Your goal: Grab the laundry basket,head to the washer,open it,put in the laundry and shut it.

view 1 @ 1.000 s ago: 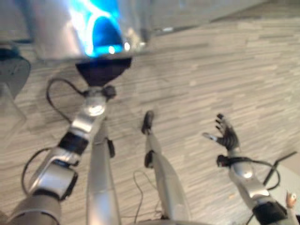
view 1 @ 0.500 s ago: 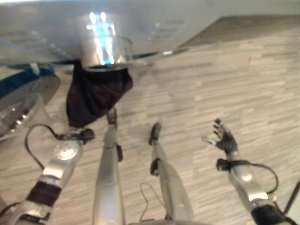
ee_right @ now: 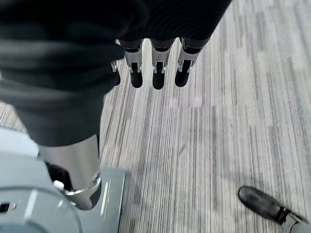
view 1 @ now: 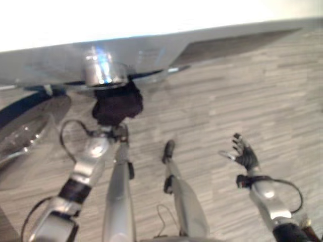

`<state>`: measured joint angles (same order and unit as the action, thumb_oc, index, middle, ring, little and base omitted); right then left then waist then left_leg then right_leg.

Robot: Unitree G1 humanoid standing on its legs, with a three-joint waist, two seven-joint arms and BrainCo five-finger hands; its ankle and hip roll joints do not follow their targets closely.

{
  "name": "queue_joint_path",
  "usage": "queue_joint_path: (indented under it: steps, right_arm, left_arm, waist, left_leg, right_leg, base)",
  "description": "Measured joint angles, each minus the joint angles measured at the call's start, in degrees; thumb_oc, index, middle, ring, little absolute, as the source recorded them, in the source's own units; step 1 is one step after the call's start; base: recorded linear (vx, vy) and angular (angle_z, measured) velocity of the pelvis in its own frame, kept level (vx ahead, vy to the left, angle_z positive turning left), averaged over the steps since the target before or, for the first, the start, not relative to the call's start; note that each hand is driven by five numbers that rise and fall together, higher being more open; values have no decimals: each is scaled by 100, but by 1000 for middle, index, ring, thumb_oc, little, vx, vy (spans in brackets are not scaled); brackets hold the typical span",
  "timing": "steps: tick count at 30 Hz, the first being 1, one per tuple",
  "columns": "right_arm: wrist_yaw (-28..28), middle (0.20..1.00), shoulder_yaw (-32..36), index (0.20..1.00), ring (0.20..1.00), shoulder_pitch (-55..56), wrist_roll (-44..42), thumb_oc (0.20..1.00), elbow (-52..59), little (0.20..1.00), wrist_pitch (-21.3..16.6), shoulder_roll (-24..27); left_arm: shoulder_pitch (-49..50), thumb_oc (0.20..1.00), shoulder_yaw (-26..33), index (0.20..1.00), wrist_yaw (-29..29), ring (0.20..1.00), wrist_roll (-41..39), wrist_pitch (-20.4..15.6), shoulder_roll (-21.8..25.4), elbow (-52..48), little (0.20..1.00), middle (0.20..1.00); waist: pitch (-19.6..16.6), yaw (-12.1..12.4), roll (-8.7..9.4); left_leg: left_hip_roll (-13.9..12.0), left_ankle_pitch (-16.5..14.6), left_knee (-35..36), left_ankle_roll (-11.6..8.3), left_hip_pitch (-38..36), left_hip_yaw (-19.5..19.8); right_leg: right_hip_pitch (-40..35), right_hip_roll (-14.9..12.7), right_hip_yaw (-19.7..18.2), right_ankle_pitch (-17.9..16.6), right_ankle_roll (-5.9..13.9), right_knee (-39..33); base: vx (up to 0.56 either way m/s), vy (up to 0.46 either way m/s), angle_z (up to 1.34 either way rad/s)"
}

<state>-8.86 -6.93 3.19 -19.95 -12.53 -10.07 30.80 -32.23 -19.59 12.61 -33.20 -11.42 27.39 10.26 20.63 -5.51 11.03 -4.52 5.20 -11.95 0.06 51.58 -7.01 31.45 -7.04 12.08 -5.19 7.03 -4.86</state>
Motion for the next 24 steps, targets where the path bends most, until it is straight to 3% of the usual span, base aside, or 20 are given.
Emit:
queue_joint_path:
  steps: [3, 6, 11, 14, 15, 16, 17, 18, 19, 22, 23, 24]
  right_arm:
    - [-61, 1000, -17, 1000, 1000, -2, 8, 1000, -67, 1000, 13, -131]
    - [-138, 1000, -22, 1000, 1000, -14, 6, 1000, -67, 1000, 29, -120]
    - [-235, 1000, -122, 1000, 1000, -80, -18, 1000, 39, 1000, 25, -26]
    - [-243, 1000, -482, 1000, 1000, -219, -18, 1000, 55, 1000, -11, 154]
    - [-243, 1000, -566, 1000, 1000, -241, -20, 1000, 51, 1000, -20, 163]
    - [-247, 1000, -661, 1000, 1000, -342, -24, 1000, 13, 1000, -42, 186]
    - [-233, 1000, -735, 1000, 1000, -353, -24, 1000, 0, 1000, -56, 128]
    - [-240, 1000, -716, 1000, 1000, -279, -29, 1000, 4, 1000, -110, 71]
    - [-244, 1000, -734, 1000, 1000, -259, -31, 1000, -26, 1000, -160, -1]
    - [-212, 1000, -799, 1000, 1000, -86, -46, 1000, -24, 1000, -162, -172]
    - [-176, 1000, -908, 1000, 1000, -79, -52, 1000, -147, 1000, -143, -152]
    - [-146, 1000, -941, 1000, 1000, -80, -64, 1000, -247, 1000, -121, -106]
  left_arm:
    - [-1393, 1000, -285, 1000, 438, 1000, 71, -6, -485, 683, 1000, 1000]
    - [-1749, 1000, -345, 1000, 957, 1000, 172, -89, -802, 1502, 1000, 1000]
    - [-2672, 1000, -824, 1000, 1277, 1000, 174, -144, -897, 2864, 1000, 1000]
    - [-3528, 1000, -1367, 1000, 1339, 1000, 177, 64, -765, 4070, 1000, 1000]
    - [-3884, 1000, -1595, 1000, 1259, 1000, 175, 159, -630, 4615, 1000, 1000]
    - [-4487, 1000, -1958, 1000, 932, 1000, 176, 348, -468, 5310, 1000, 1000]
    - [-4835, 1000, -2091, 1000, 808, 1000, 158, 459, -372, 5436, 1000, 1000]
    - [-4931, 1000, -2089, 1000, 785, 1000, 133, 463, -301, 5383, 1000, 1000]
    - [-5048, 1000, -2019, 1000, 802, 1000, 72, 457, -171, 5145, 1000, 1000]
    - [-4710, 1000, -1559, 1000, 1025, 1000, 54, 309, 320, 3798, 1000, 1000]
    - [-4618, 1000, -1474, 1000, 1128, 1000, 65, 277, 384, 3642, 1000, 1000]
    - [-4498, 1000, -1365, 1000, 1237, 1000, 75, 242, 390, 3648, 1000, 1000]
  waist:
    - [-22, -258, 41]
    - [-66, -358, 97]
    - [-234, -429, 305]
    - [-441, -583, 463]
    - [-604, -687, 552]
    - [-773, -778, 587]
    - [-783, -829, 577]
    - [-795, -959, 594]
    - [-782, -925, 579]
    - [-548, -887, 359]
    - [-475, -912, 363]
    - [-415, -821, 308]
  left_leg:
    - [-3, 13, -1, 19, 59, -6]
    - [-16, 13, -9, 27, 81, -22]
    - [-13, -28, -99, 52, 252, -139]
    - [27, -57, -188, 60, 438, -244]
    - [57, -81, -280, 94, 593, -312]
    - [-38, -89, -214, 128, 841, -377]
    - [-180, -29, 76, 45, 925, -605]
    - [-101, 2, 161, -5, 1001, -704]
    - [-50, -10, 209, -96, 1200, -658]
    - [65, 11, 501, -191, 1340, -711]
    - [156, -78, 270, -344, 1391, -698]
    - [115, -155, -90, -370, 1472, -564]
  right_leg:
    - [60, 3, 2, -38, 2, 1]
    - [105, 5, -22, -107, 12, 2]
    - [284, -23, -123, -280, 72, 2]
    - [484, -109, -235, -453, 161, 0]
    - [624, -178, -292, -333, 201, -36]
    - [893, -164, -305, 95, 494, 11]
    - [1067, -63, -211, 87, 374, 497]
    - [939, -92, -172, 184, 379, 361]
    - [925, -101, -186, 188, 446, -56]
    - [1206, -176, -134, 131, 331, -23]
    - [1195, -335, -101, -4, 276, -51]
    - [1113, -307, -134, -75, 317, -53]
  base:
    - [1, 0, -2]
    - [7, 11, -5]
    - [13, 37, -6]
    - [14, 53, -14]
    - [14, 42, -35]
    - [19, 22, -47]
    - [39, 31, -26]
    - [45, 24, -4]
    - [41, 38, -4]
    - [21, 38, -4]
    - [7, 36, 9]
    - [7, 48, -18]
